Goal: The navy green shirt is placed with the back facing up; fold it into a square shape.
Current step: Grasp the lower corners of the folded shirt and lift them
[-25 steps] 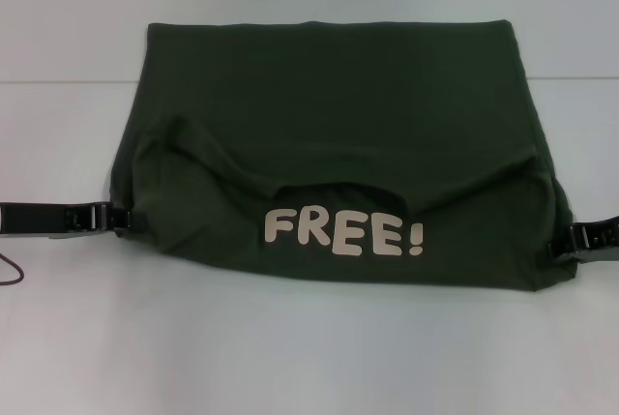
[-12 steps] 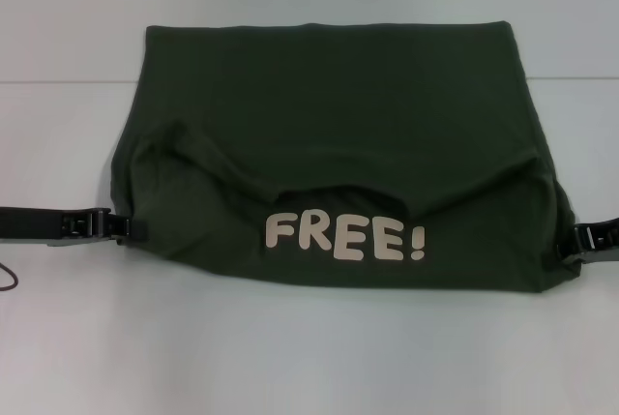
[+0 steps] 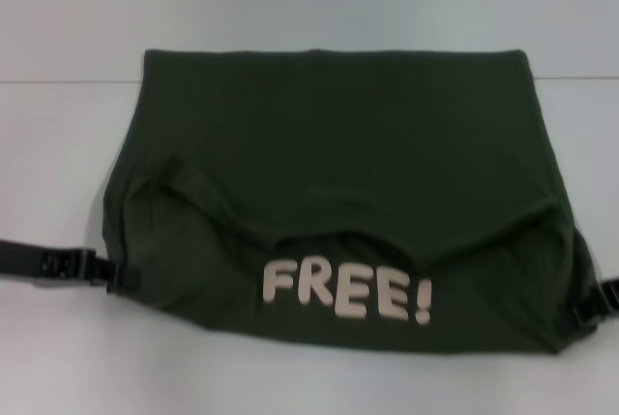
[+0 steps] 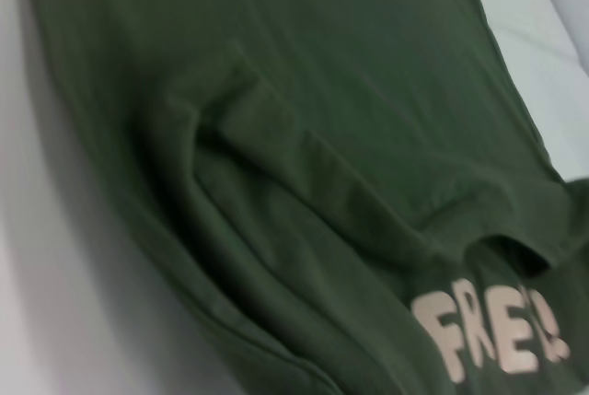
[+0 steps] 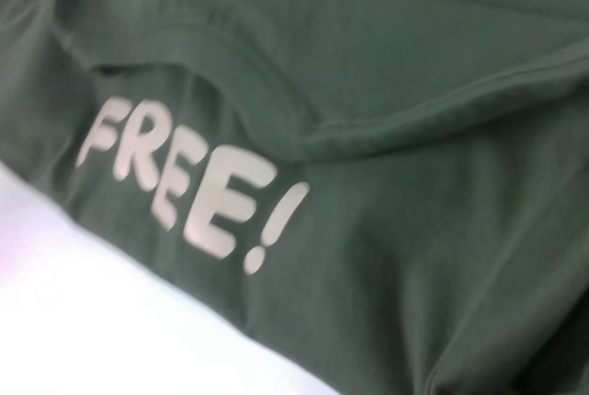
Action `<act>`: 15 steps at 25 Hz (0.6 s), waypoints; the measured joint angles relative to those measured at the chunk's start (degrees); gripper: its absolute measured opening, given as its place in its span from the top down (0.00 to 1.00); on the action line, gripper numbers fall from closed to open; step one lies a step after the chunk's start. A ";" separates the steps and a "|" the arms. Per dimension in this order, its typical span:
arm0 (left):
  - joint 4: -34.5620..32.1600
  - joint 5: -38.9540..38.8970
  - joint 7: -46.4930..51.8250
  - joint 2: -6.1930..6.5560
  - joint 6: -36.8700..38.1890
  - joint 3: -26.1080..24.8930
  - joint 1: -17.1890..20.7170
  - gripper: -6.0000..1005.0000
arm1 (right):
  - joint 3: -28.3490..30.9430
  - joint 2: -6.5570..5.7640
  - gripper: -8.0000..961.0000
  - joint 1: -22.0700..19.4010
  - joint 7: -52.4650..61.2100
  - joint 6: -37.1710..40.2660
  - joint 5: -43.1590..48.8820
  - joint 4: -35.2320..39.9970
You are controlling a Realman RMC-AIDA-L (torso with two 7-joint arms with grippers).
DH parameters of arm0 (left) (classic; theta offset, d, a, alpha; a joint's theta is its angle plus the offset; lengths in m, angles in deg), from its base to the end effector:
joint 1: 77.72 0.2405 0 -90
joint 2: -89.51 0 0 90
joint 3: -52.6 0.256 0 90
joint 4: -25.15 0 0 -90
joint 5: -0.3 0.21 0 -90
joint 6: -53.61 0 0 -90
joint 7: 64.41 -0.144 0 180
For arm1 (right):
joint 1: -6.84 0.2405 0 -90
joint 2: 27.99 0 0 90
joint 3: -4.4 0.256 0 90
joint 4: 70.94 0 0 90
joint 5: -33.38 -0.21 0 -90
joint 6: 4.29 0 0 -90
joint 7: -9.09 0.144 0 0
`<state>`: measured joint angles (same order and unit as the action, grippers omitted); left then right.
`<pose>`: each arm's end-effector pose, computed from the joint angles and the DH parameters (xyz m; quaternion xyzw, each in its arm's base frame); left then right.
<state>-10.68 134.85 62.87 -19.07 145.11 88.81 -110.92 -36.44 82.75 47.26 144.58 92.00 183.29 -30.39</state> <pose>-0.3169 0.3337 0.0591 -0.8013 -0.5854 -0.0933 0.0808 0.2897 0.3457 0.0479 -0.8129 0.5764 -0.0639 0.0539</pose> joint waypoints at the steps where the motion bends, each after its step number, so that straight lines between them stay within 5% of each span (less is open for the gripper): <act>1: 0.00 0.00 0.00 0.00 0.00 0.00 0.00 0.94 | -0.03 -0.01 0.97 -0.33 -0.43 1.15 0.33 0.13; 15: 0.46 6.80 -1.67 0.68 24.62 -0.04 0.72 0.94 | -2.11 0.85 0.97 -4.85 -9.75 13.41 4.84 -0.28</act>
<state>-10.22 141.65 61.20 -18.39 169.73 88.76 -110.20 -38.55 83.60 42.41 134.83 105.41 188.13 -30.67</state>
